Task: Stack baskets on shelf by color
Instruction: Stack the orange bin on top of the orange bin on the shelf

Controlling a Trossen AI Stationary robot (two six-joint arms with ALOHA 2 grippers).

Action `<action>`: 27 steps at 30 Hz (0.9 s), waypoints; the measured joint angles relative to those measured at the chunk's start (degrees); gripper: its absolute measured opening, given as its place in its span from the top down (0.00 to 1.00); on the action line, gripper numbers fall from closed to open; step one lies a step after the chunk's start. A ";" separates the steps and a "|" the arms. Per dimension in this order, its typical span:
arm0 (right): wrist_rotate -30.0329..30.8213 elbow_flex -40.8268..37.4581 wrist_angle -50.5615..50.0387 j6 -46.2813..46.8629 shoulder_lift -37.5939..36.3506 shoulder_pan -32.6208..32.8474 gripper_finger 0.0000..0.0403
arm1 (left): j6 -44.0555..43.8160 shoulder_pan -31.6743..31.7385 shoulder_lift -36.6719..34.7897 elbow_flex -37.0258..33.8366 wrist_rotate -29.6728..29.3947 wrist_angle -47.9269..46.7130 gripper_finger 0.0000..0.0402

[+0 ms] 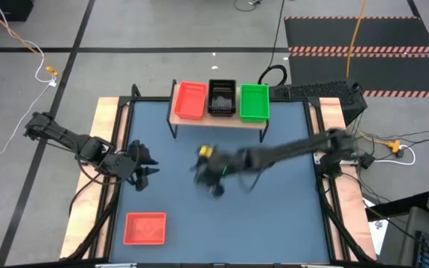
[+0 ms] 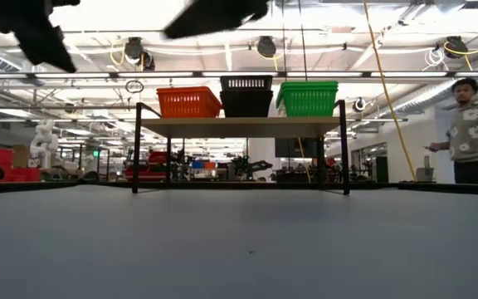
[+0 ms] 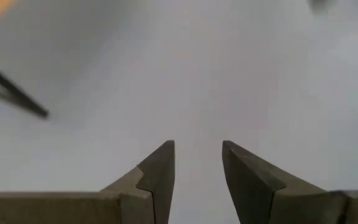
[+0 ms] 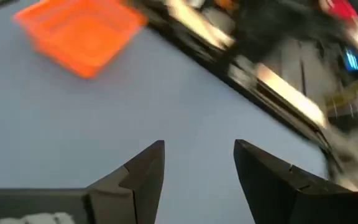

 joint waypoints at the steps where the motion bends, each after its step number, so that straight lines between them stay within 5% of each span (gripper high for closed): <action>1: 0.01 0.76 2.44 -1.86 2.97 1.63 0.53 | -1.64 -0.44 0.01 0.00 0.04 -1.14 0.66; 11: 0.24 27.25 -2.57 -18.62 31.75 8.03 0.53 | -9.65 -3.42 0.01 0.00 0.13 -7.60 0.66; 17: -0.50 30.85 0.62 -26.79 35.99 9.61 0.53 | -7.09 -3.40 0.01 0.00 -1.21 -8.40 0.66; 27: -10.12 30.95 9.90 -31.60 38.98 8.52 0.53 | -8.59 -3.38 0.01 0.00 -1.59 -8.69 0.66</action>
